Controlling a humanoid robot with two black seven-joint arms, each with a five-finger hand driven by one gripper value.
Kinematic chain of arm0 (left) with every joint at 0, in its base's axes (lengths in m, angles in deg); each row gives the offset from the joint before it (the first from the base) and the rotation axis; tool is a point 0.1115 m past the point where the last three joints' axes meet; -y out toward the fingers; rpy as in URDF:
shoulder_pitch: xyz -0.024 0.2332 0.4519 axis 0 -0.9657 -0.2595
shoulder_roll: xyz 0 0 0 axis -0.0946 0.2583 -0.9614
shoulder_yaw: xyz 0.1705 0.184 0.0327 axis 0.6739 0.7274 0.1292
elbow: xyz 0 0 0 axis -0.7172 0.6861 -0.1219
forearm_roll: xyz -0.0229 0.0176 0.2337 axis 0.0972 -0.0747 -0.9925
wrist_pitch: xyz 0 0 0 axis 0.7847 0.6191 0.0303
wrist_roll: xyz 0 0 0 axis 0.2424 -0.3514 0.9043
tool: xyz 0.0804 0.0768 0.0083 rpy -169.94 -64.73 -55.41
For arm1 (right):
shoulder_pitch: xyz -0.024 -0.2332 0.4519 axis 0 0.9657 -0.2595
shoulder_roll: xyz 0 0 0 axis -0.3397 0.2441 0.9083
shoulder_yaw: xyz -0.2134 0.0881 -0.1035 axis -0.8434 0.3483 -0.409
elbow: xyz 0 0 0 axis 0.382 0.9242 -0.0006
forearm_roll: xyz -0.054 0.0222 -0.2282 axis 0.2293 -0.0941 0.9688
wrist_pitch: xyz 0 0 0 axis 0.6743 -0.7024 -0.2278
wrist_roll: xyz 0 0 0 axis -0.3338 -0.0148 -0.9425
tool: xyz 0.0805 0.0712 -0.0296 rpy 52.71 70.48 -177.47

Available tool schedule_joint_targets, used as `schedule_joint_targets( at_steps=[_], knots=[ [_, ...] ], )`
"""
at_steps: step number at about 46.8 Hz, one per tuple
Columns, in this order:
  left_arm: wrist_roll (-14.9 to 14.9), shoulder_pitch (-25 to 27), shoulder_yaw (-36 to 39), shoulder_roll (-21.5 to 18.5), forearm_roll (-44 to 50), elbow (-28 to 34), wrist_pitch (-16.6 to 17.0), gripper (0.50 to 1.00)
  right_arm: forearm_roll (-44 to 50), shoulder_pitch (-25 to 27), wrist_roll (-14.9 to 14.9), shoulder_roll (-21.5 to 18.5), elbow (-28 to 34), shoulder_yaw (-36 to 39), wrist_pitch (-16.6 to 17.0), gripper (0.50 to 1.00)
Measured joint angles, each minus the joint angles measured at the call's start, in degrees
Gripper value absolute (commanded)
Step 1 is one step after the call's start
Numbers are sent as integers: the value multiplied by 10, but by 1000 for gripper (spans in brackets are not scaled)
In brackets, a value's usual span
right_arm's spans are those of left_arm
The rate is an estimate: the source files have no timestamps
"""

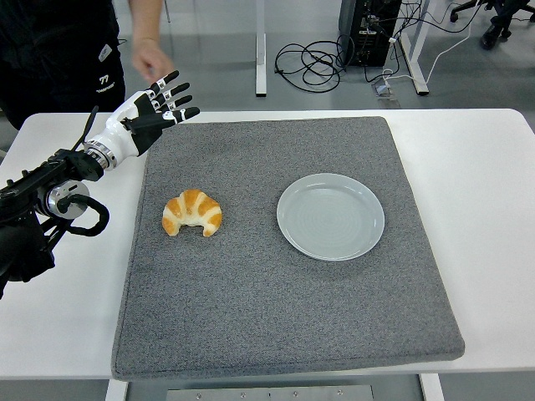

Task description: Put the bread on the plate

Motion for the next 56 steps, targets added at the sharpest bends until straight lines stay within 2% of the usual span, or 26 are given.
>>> schedule_joint_targets(
  at_steps=[42,56],
  knots=[
    [-1,-3,-1,1,9,0,9,966,0,0,0,0,0,0,0,1000],
    [1,-4,1,1,8,1,2,966,0,0,0,0,0,0,0,1000]
  ],
)
